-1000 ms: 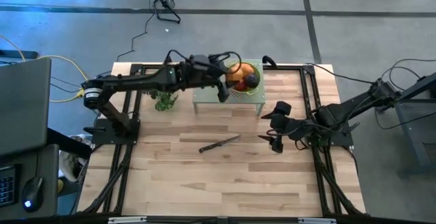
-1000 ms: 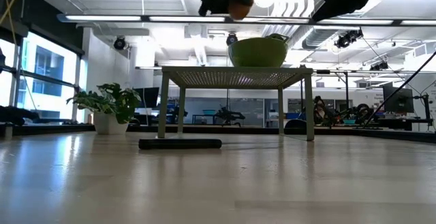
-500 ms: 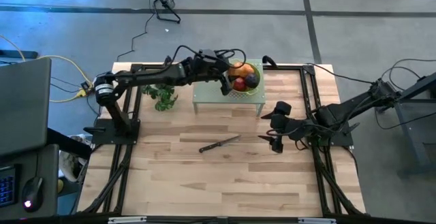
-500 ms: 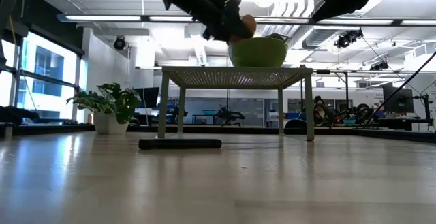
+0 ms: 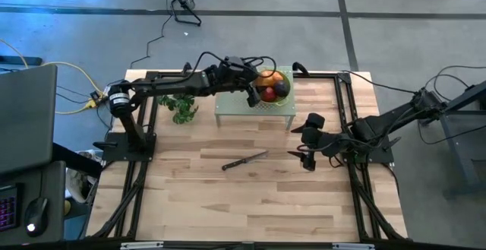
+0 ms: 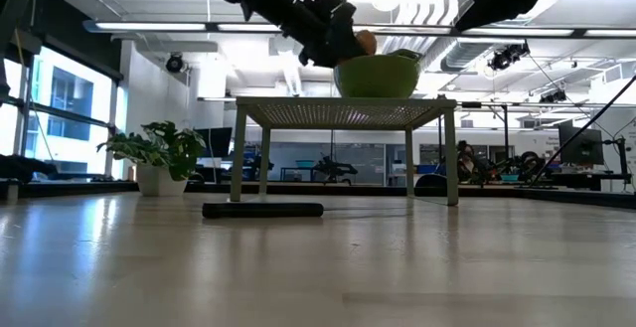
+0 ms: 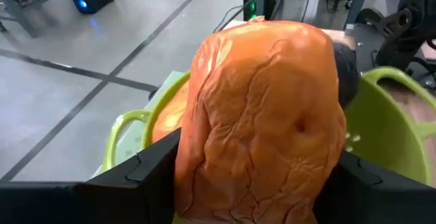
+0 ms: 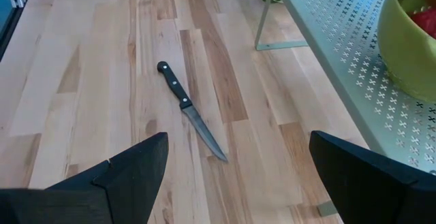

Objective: Pick & Place Fruit
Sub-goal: Put the yellow mango into the green strainer bowl on the shelf

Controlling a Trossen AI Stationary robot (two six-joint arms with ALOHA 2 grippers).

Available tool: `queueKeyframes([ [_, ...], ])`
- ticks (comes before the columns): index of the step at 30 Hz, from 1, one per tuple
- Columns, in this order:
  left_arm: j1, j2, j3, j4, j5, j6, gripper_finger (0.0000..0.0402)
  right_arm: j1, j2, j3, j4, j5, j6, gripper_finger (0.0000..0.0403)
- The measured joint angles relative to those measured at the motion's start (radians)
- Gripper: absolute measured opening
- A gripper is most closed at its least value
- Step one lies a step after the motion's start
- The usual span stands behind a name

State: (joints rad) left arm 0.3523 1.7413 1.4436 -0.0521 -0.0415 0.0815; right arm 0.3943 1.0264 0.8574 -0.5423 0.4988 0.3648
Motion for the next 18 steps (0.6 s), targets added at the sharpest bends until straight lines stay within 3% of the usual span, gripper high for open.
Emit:
queueKeyframes([
  [18,0.001,0.003,0.002,-0.005,0.011,-0.032,0.0313,0.000,0.000,0.000,0.000,0.000,0.001,0.0350],
])
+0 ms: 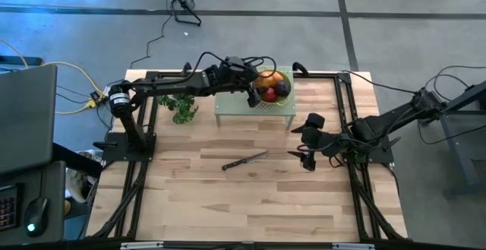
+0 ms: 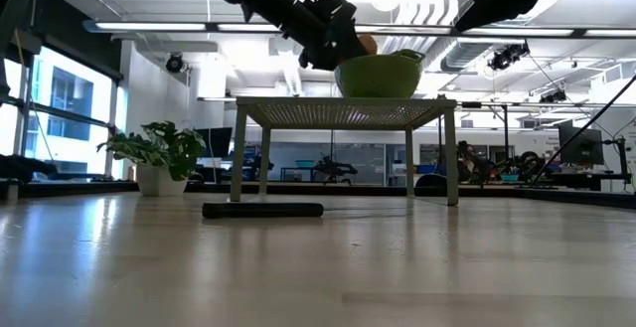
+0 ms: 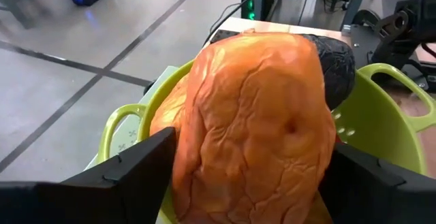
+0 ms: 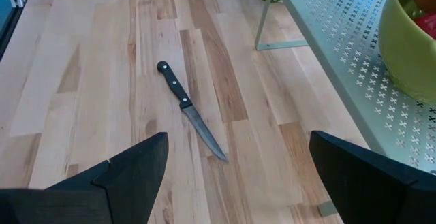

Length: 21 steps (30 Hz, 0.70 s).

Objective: Pick & Place Fruit
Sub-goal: Put the yellow mango into the green strainer bowl on the shelf, then put the black knife on the shelf

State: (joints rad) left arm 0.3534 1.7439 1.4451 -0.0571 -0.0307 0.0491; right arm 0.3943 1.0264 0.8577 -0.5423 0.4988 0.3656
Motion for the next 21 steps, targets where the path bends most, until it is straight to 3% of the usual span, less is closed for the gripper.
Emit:
queueKeyframes([
  [7,0.000,0.000,0.076,-0.108,-0.004,0.016,0.0317,0.000,0.000,0.000,0.000,0.000,0.000,0.0350],
  [21,0.000,0.000,0.307,-0.552,-0.005,0.030,0.0317,0.000,0.000,0.000,0.000,0.000,0.001,0.0350],
])
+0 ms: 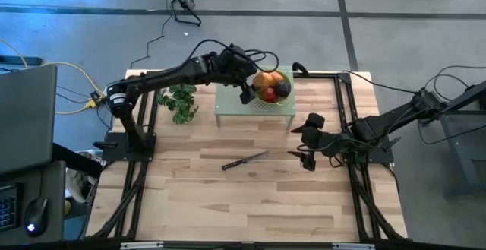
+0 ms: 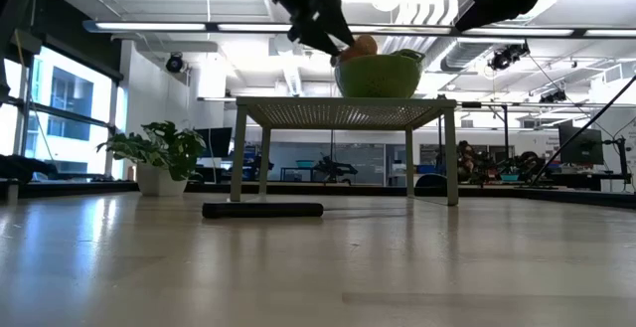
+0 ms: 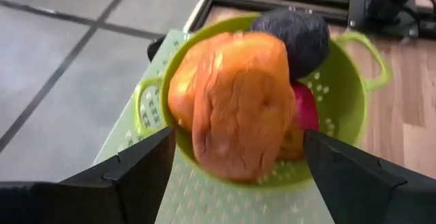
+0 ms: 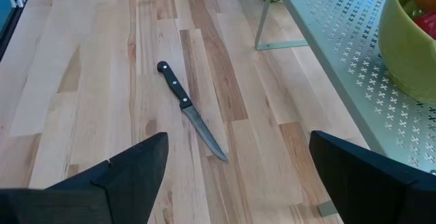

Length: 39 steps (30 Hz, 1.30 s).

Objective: Pick & Place Fruit
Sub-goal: Put the black knife on the shelf

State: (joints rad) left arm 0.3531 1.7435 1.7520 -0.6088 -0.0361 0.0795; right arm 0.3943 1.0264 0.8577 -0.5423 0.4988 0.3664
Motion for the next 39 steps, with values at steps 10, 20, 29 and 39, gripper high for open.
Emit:
queueKeyframes([
  [10,-0.027,0.000,0.056,-0.224,-0.043,-0.050,0.0317,0.000,0.000,0.000,0.000,0.000,0.007,0.0350],
  [20,-0.150,0.000,0.056,-0.425,-0.120,-0.190,0.0317,0.000,0.000,0.000,-0.001,-0.004,0.008,0.0350],
  [29,-0.344,0.000,0.055,-0.536,-0.119,-0.403,0.0317,0.000,0.000,0.000,-0.001,-0.005,0.057,0.0350],
  [39,-0.508,-0.001,-0.030,-0.508,-0.115,-0.646,0.0317,0.000,0.000,0.000,-0.010,-0.012,0.085,0.0350],
])
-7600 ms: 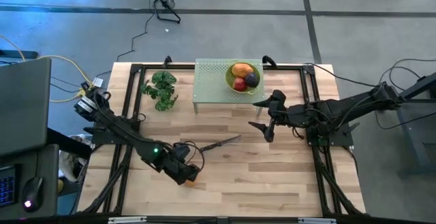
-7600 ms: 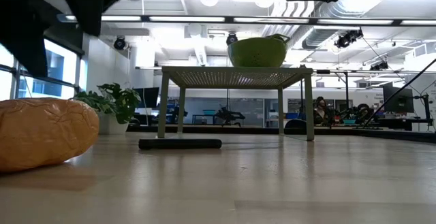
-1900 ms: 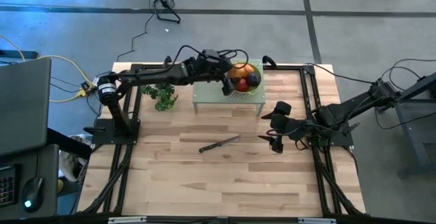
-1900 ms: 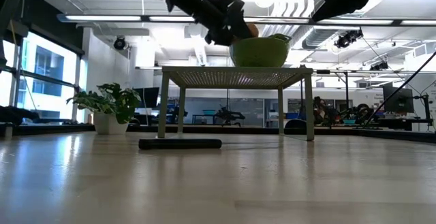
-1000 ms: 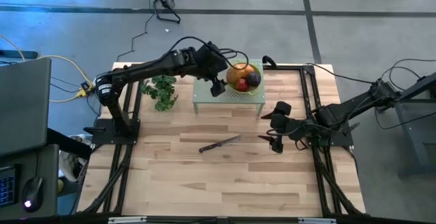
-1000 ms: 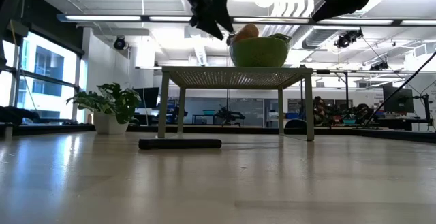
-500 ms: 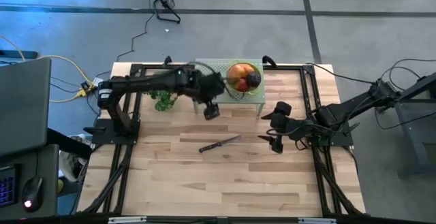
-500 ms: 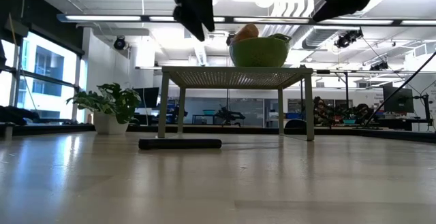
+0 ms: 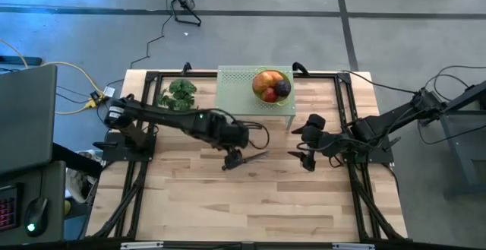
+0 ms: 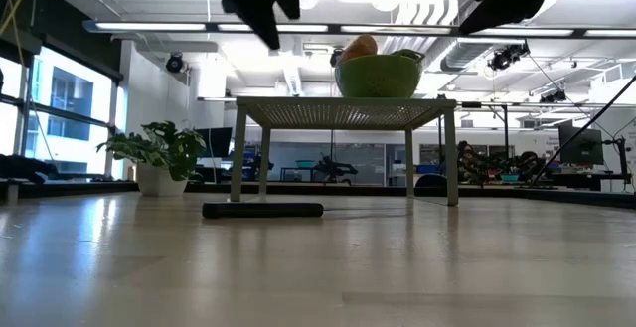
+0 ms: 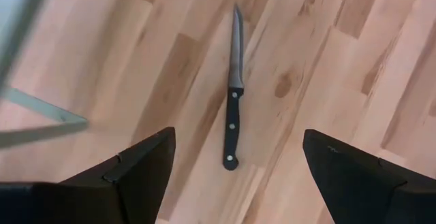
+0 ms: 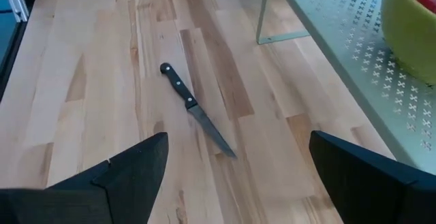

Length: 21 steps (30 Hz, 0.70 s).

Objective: Pick & Place Fruit
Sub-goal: Put the black knife on the shelf

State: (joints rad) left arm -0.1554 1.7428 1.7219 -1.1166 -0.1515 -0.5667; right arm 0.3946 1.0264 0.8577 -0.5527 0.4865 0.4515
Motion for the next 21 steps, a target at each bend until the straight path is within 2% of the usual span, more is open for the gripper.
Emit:
queueKeyframes([
  [7,-0.017,0.000,-0.149,0.147,0.022,-0.068,0.0317,0.000,0.002,0.000,-0.009,-0.077,0.001,0.0350],
  [18,-0.015,0.001,-0.326,0.302,0.044,-0.097,0.0317,0.036,0.045,0.000,-0.026,-0.101,0.022,0.0350],
  [21,-0.015,0.008,-0.348,0.322,0.097,-0.107,0.0317,0.051,0.050,0.000,-0.031,-0.104,0.023,0.0350],
])
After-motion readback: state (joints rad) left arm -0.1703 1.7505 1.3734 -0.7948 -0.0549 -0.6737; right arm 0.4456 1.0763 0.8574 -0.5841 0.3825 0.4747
